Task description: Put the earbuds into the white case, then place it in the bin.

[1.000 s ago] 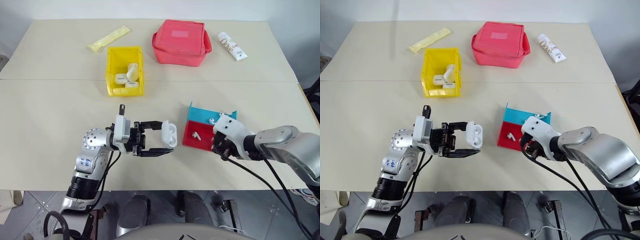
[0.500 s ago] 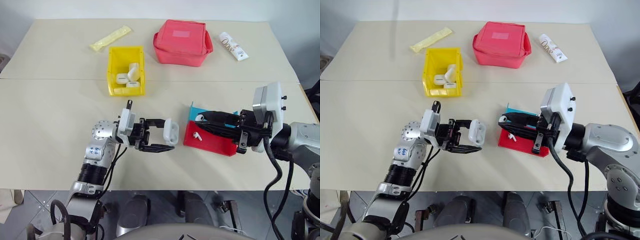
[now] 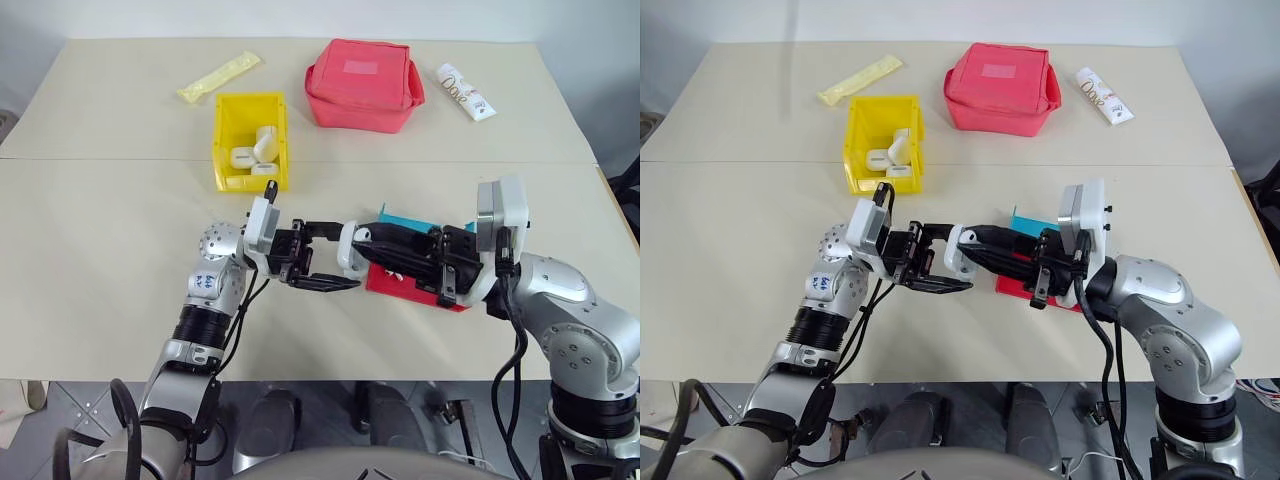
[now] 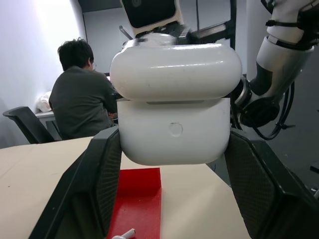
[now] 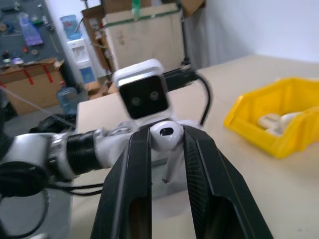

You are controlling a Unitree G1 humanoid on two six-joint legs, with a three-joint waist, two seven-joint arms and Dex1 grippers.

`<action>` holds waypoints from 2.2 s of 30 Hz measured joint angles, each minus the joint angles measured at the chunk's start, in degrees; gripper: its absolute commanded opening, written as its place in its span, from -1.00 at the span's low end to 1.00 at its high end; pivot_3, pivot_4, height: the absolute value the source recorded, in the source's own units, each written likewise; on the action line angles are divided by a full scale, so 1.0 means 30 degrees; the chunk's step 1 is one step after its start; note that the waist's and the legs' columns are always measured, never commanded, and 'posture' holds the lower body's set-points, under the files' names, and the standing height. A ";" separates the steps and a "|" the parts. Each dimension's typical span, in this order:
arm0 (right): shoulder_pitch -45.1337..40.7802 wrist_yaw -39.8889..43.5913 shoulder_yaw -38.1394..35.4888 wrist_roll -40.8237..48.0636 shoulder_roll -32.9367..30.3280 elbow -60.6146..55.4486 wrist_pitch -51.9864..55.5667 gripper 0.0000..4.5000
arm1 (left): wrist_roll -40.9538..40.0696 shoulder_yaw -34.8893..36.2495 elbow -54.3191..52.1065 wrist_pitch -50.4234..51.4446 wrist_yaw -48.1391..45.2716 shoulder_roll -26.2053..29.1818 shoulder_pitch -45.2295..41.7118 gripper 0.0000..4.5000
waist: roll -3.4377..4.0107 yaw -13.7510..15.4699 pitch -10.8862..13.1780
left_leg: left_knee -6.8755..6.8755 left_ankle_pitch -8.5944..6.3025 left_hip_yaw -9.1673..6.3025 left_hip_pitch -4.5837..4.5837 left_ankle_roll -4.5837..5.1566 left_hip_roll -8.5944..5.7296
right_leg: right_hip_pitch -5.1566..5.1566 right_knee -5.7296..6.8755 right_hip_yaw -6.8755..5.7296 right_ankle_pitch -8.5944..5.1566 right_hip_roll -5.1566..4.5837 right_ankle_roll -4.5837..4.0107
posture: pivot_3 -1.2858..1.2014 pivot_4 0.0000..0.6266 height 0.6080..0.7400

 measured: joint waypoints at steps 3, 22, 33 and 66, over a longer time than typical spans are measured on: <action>-0.0037 0.0270 0.0461 -0.0565 0.0168 0.0480 -0.1040 -0.76 | -0.0165 0.0005 -0.0012 0.0203 -0.0004 0.0072 0.0000 0.22 | 0.0003 -0.0057 0.0001 | -0.0002 0.0000 -0.0002 -0.0001 -0.0001 -0.0001 | -0.0001 0.0001 -0.0001 0.0000 0.0000 0.0000 | 0.03 -0.52 1.00; 0.0503 0.1603 0.1790 -0.2603 -0.0506 0.2063 -0.5001 -0.76 | -0.0258 0.0035 0.1049 -0.0071 -0.0008 -0.1037 0.0005 0.22 | 0.0002 -0.0246 0.0003 | -0.0027 0.0006 -0.0004 0.0000 0.0005 -0.0016 | 0.0000 -0.0004 -0.0002 0.0002 -0.0005 0.0004 | 0.03 -0.52 1.00; 0.0606 0.1800 0.1565 -0.2311 -0.1774 0.2061 -0.4603 -0.76 | -0.0263 0.0175 0.1764 -0.0682 -0.0011 -0.1133 -0.0219 0.22 | -0.0001 -0.0220 0.0004 | -0.0020 0.0006 -0.0006 -0.0001 0.0005 -0.0013 | 0.0003 -0.0022 -0.0001 0.0002 -0.0016 0.0003 | 0.03 -0.52 1.00; 0.8583 0.0843 -0.7809 -0.1149 -0.6048 -0.0687 -0.0051 0.99 | -0.0748 0.2190 0.3168 -0.2182 0.0002 0.0099 -0.1417 0.22 | -0.0021 0.0373 0.0013 | 0.0023 0.0007 -0.0001 -0.0030 0.0019 -0.0031 | 0.0019 -0.0062 -0.0005 0.0018 -0.0025 0.0026 | 0.03 -0.52 1.00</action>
